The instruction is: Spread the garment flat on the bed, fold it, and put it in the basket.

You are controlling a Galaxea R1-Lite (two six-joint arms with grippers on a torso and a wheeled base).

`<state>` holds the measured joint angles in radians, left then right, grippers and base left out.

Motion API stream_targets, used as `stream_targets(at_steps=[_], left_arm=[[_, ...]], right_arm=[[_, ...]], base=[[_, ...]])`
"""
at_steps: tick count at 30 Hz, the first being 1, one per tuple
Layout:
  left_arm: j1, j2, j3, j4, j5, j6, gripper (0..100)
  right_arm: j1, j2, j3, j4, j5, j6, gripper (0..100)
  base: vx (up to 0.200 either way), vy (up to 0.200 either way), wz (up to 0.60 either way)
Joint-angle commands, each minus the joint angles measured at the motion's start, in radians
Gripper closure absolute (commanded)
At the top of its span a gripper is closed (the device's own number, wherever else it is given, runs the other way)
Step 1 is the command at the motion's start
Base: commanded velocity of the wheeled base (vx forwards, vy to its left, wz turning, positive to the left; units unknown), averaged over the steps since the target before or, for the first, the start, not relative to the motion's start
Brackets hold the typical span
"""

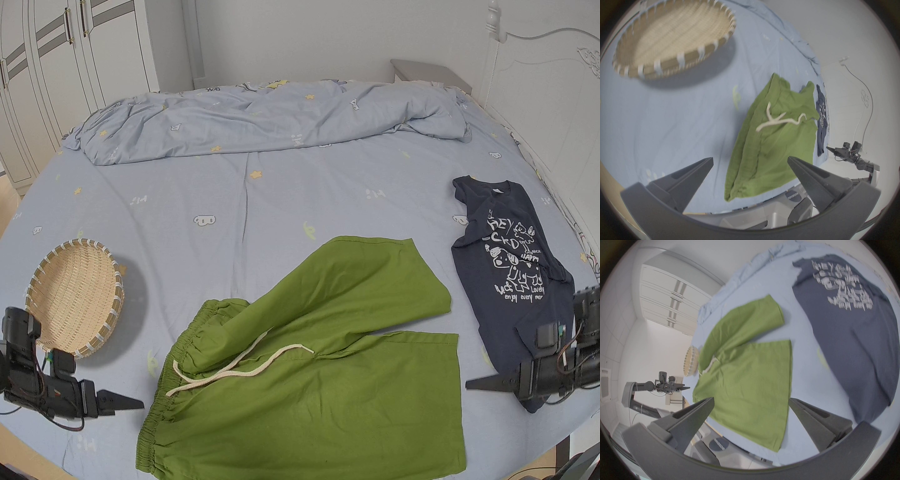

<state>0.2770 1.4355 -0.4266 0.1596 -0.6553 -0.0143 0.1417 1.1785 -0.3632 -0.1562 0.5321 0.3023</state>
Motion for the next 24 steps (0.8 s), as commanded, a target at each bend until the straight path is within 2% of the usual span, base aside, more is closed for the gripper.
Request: stream_targets(at_steps=[1, 2, 3, 5, 7, 8, 11, 16, 24], left_arm=[[-0.11, -0.063, -0.212, 0.02, 0.079, -0.087, 0], [-0.11, -0.063, -0.212, 0.02, 0.079, -0.087, 0], [-0.18, -0.012, -0.339, 0.021, 0.097, -0.208, 0], [-0.217, 0.039, -0.425, 0.021, 0.091, -0.293, 0], [-0.24, 0.1, -0.482, 0.012, 0.088, -0.335, 0], [-0.24, 0.1, -0.482, 0.012, 0.088, -0.335, 0], [-0.28, 0.289, -0.638, 0.006, 0.088, -0.354, 0], [-0.303, 0.462, -0.828, 0.008, 0.088, -0.365, 0], [-0.326, 0.577, -0.897, 0.008, 0.085, -0.36, 0]], right_arm=[[-0.03, -0.003, -0.226, 0.055, -0.006, 0.003, 0], [-0.03, -0.003, -0.226, 0.055, -0.006, 0.003, 0], [-0.031, 0.061, -0.33, 0.056, -0.008, 0.003, 0], [-0.031, 0.116, -0.393, 0.052, -0.009, 0.004, 0], [-0.031, 0.167, -0.436, 0.043, -0.009, 0.004, 0], [-0.031, 0.167, -0.436, 0.043, -0.009, 0.004, 0], [-0.033, 0.285, -0.484, -0.023, -0.008, -0.005, 0], [-0.051, 0.342, -0.48, -0.091, -0.003, -0.046, 0], [-0.047, 0.311, -0.465, -0.086, -0.004, -0.042, 0]], base=[[0.0, 0.0, 0.0], [0.0, 0.0, 0.0], [0.0, 0.0, 0.0], [0.0, 0.0, 0.0], [0.0, 0.0, 0.0], [0.0, 0.0, 0.0], [0.0, 0.0, 0.0], [0.0, 0.0, 0.0], [0.0, 0.0, 0.0]])
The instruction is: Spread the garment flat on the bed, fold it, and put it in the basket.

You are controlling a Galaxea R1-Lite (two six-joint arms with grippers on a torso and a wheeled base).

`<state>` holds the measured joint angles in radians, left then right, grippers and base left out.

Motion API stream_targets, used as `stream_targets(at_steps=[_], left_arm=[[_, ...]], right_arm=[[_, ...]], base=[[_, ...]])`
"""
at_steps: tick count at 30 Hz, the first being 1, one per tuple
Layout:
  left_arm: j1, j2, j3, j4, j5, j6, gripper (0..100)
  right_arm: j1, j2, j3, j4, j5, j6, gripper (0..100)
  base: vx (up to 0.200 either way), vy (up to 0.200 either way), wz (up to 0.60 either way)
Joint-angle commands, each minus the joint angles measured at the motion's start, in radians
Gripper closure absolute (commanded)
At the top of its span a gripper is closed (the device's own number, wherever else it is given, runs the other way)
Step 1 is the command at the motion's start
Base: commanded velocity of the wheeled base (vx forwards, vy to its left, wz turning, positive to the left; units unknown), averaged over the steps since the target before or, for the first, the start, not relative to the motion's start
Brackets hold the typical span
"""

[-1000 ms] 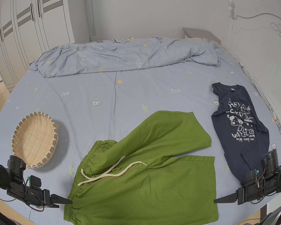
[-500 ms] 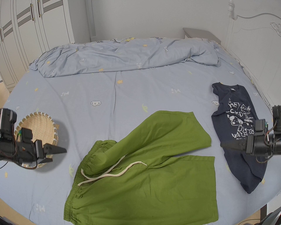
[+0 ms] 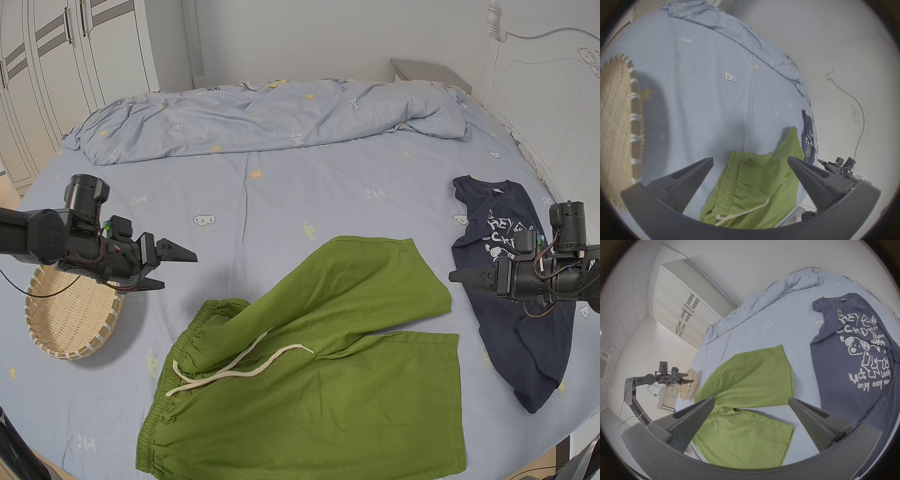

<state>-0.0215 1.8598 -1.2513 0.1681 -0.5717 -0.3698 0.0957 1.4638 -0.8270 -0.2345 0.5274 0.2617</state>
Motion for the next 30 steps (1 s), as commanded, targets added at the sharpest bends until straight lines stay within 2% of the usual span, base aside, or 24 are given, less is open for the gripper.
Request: stream_targets(at_steps=[1, 13, 25, 26, 30], left_arm=[[-0.028, 0.167, -0.08, -0.001, 0.001, -0.005, 0], [-0.092, 0.245, -0.073, -0.001, 0.001, 0.0, 0], [-0.106, 0.288, -0.086, -0.002, 0.003, -0.001, 0], [-0.106, 0.289, -0.086, -0.002, 0.003, -0.001, 100], [-0.106, 0.286, -0.086, -0.002, 0.003, -0.001, 100]], right_arm=[[-0.001, 0.016, 0.003, -0.005, 0.0, -0.001, 0], [-0.007, 0.004, 0.028, -0.006, 0.0, -0.002, 0], [-0.007, 0.004, 0.039, -0.009, -0.001, -0.004, 0], [-0.008, 0.004, 0.039, -0.009, -0.001, -0.004, 0], [-0.008, 0.003, 0.039, -0.009, -0.001, -0.004, 0]], base=[[0.0, 0.0, 0.0], [0.0, 0.0, 0.0], [0.0, 0.0, 0.0], [0.0, 0.0, 0.0], [0.0, 0.0, 0.0]])
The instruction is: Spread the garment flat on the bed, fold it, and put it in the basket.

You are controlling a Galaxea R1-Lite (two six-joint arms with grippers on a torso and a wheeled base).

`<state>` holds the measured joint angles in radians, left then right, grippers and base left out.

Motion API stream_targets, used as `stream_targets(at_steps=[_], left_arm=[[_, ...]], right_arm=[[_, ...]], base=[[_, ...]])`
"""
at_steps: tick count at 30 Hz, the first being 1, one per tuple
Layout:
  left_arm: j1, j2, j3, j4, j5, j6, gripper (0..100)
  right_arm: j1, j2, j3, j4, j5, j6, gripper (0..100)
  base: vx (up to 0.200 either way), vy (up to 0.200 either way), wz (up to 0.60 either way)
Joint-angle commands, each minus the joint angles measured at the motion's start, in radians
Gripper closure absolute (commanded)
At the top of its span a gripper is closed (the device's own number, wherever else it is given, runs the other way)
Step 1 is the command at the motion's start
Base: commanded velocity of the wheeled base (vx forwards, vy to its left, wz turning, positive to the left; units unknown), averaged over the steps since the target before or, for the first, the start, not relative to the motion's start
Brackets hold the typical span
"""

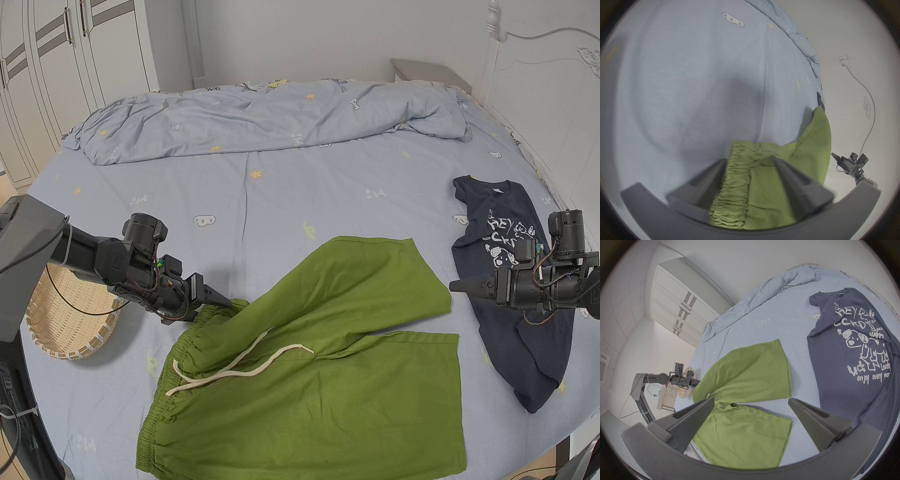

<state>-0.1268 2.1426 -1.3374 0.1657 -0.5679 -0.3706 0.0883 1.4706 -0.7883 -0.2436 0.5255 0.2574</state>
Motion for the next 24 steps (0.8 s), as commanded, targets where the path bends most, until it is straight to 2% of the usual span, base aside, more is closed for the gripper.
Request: stream_targets(at_steps=[1, 8, 15, 24], left_arm=[[-0.001, 0.002, 0.0, 0.0, -0.001, -0.001, 100], [0.001, -0.027, -0.002, 0.0, 0.0, -0.001, 100], [0.01, -0.155, 0.011, 0.0, 0.003, -0.008, 100], [0.09, -0.293, 0.02, -0.002, 0.008, -0.008, 100]], right_arm=[[-0.001, -0.004, 0.0, 0.0, 0.001, 0.0, 0], [-0.001, -0.003, 0.001, 0.0, 0.001, -0.001, 0], [-0.004, -0.006, 0.001, 0.0, 0.001, -0.001, 0], [-0.028, -0.006, -0.006, 0.0, 0.001, -0.001, 0]], base=[[0.0, 0.0, 0.0], [0.0, 0.0, 0.0], [0.0, 0.0, 0.0], [0.0, 0.0, 0.0]])
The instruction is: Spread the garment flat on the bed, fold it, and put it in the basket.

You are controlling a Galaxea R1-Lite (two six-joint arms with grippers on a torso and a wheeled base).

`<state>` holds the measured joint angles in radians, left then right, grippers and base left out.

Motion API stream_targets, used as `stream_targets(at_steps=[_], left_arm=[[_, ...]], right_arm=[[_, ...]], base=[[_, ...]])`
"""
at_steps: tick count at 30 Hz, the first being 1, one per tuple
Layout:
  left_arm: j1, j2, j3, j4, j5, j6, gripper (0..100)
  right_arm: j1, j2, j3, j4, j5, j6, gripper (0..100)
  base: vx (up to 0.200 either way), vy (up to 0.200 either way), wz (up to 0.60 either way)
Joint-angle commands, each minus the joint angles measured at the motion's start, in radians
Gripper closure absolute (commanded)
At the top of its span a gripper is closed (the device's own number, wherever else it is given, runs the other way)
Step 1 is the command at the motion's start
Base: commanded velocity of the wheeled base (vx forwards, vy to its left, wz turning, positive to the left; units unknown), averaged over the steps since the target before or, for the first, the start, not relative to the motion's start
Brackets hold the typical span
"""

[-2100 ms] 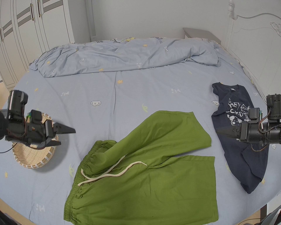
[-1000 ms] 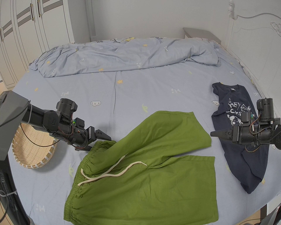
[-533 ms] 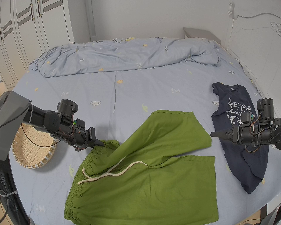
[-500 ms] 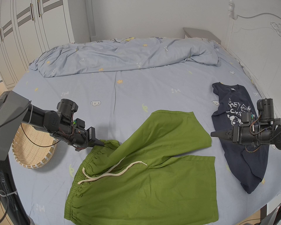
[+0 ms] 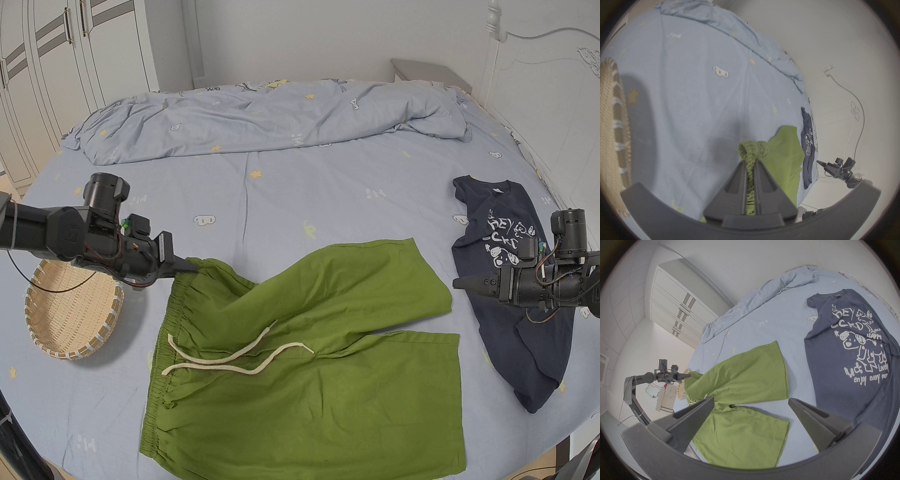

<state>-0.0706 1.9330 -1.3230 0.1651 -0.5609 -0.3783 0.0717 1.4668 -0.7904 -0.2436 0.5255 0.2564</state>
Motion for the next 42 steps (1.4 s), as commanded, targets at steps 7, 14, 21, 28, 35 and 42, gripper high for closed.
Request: stream_targets(at_steps=[7, 14, 21, 28, 35, 42], left_arm=[[0.084, -0.058, 0.007, -0.056, 0.001, -0.002, 100], [0.08, -0.052, 0.016, -0.058, 0.001, 0.001, 100], [0.08, -0.026, 0.019, -0.061, 0.002, 0.007, 100], [0.075, -0.011, 0.019, -0.062, 0.002, 0.006, 100], [0.084, -0.011, 0.021, -0.062, 0.002, 0.007, 100], [0.084, -0.011, 0.022, -0.064, 0.004, 0.007, 100]], right_arm=[[-0.013, 0.036, -0.081, -0.002, 0.001, 0.007, 0], [-0.013, 0.207, -0.28, 0.003, 0.001, 0.0, 0], [-0.01, 0.377, -0.394, -0.014, 0.005, -0.023, 0], [-0.02, 0.466, -0.484, -0.025, 0.011, -0.022, 0], [0.007, 0.563, -0.552, -0.075, 0.021, -0.052, 0], [0.034, 0.596, -0.546, -0.171, 0.076, -0.054, 0]], base=[[0.0, 0.0, 0.0], [0.0, 0.0, 0.0], [0.0, 0.0, 0.0], [0.0, 0.0, 0.0], [0.0, 0.0, 0.0], [0.0, 0.0, 0.0]])
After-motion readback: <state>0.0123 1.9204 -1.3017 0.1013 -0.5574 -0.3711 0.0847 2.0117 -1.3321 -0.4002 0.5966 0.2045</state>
